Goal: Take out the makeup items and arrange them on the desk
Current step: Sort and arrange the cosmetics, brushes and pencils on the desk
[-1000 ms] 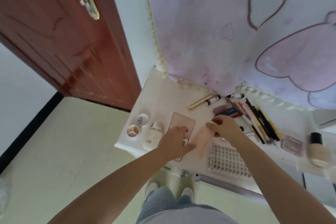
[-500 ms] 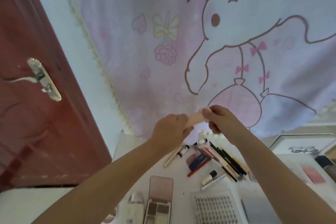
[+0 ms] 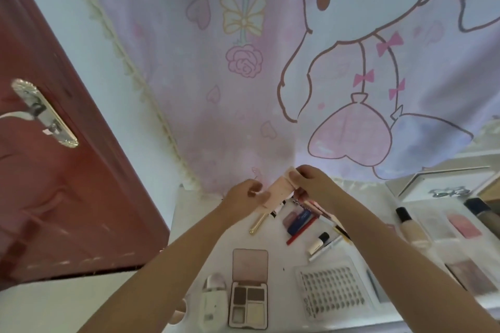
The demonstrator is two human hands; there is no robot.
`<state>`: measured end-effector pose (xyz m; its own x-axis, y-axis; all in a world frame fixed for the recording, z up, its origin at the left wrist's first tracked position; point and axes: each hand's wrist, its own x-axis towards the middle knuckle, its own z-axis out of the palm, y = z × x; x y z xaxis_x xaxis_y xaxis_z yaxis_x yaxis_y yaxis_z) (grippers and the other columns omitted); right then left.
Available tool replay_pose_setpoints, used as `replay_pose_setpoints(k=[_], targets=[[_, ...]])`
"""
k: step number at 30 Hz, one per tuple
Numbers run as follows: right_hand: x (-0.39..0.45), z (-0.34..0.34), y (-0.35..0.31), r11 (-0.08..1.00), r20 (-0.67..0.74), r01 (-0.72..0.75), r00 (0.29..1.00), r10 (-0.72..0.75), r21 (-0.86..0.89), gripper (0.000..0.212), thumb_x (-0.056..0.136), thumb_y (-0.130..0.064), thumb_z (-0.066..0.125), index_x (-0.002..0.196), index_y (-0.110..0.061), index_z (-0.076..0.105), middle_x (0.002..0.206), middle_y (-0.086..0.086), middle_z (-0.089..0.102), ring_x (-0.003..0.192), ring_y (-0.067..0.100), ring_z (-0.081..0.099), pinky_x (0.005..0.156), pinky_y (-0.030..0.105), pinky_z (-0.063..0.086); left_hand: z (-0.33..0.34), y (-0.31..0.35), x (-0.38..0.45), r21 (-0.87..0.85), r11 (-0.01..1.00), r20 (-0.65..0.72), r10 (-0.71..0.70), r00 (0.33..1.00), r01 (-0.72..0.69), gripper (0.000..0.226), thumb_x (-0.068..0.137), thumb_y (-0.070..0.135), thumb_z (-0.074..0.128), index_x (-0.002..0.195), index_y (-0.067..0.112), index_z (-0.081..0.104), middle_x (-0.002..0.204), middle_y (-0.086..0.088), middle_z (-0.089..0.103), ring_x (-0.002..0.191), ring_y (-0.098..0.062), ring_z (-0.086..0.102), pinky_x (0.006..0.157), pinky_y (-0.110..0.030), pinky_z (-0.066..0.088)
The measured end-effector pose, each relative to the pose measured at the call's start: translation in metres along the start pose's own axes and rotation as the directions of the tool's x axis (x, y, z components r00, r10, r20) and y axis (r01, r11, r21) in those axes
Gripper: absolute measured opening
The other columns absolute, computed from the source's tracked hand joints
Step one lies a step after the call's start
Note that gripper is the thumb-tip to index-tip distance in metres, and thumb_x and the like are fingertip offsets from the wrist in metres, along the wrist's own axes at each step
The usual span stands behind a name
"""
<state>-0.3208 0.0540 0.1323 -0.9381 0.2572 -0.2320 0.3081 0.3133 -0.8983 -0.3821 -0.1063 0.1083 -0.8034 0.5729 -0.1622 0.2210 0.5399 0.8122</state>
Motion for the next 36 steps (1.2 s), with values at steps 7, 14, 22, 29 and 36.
replay_pose_setpoints(k=[7,14,22,29,36], targets=[[0.002,-0.012,-0.016,0.985,0.074,0.088,0.992,-0.100,0.151,0.015,0.094,-0.013,0.044,0.092,-0.020,0.056,0.081,0.004,0.056,0.063,0.012,0.056,0.055,0.020,0.047,-0.019,-0.003,0.000,-0.459,0.888,0.086,0.043,0.995,0.002,0.006,0.089,0.006,0.053,0.092,0.010,0.057,0.082,0.002,0.058,0.070,-0.007,0.059,0.058,-0.015,0.052],[0.004,-0.031,-0.035,0.934,0.075,0.120,0.985,-0.154,0.337,0.043,0.085,0.013,0.033,0.103,-0.010,0.064,0.083,0.003,0.067,0.071,0.012,0.067,0.060,0.020,0.054,-0.046,0.005,0.003,-0.508,0.858,0.122,0.157,0.980,-0.074,0.010,0.087,0.007,0.055,0.090,0.014,0.062,0.076,0.003,0.062,0.061,-0.002,0.063,0.054,-0.016,0.049],[-0.003,-0.041,-0.057,0.971,0.069,0.224,0.971,-0.230,0.086,0.021,0.088,-0.005,0.053,0.085,-0.021,0.067,0.068,-0.007,0.068,0.057,0.003,0.060,0.052,0.014,0.047,-0.065,0.025,0.000,-0.419,0.893,0.101,0.227,0.969,-0.166,0.012,0.087,0.009,0.057,0.091,0.018,0.063,0.080,0.003,0.064,0.064,-0.001,0.064,0.057,-0.017,0.051],[-0.011,-0.030,-0.026,0.984,0.109,0.107,0.986,-0.123,0.141,0.021,0.089,-0.004,0.050,0.094,-0.015,0.067,0.073,-0.003,0.067,0.061,0.008,0.058,0.055,0.015,0.047,-0.037,0.003,-0.023,-0.505,0.863,0.170,0.123,0.978,-0.021,0.011,0.088,0.005,0.053,0.097,0.007,0.059,0.081,-0.001,0.061,0.064,-0.006,0.062,0.056,-0.017,0.052],[-0.008,0.003,0.029,0.992,0.187,-0.116,0.977,0.103,0.057,0.011,0.087,-0.004,0.055,0.097,-0.007,0.059,0.073,0.008,0.063,0.061,0.020,0.056,0.059,0.026,0.049,0.013,-0.041,-0.047,-0.525,0.822,0.216,-0.121,0.969,0.219,0.016,0.089,0.008,0.054,0.104,0.006,0.058,0.088,-0.002,0.060,0.075,-0.013,0.060,0.059,-0.016,0.054]])
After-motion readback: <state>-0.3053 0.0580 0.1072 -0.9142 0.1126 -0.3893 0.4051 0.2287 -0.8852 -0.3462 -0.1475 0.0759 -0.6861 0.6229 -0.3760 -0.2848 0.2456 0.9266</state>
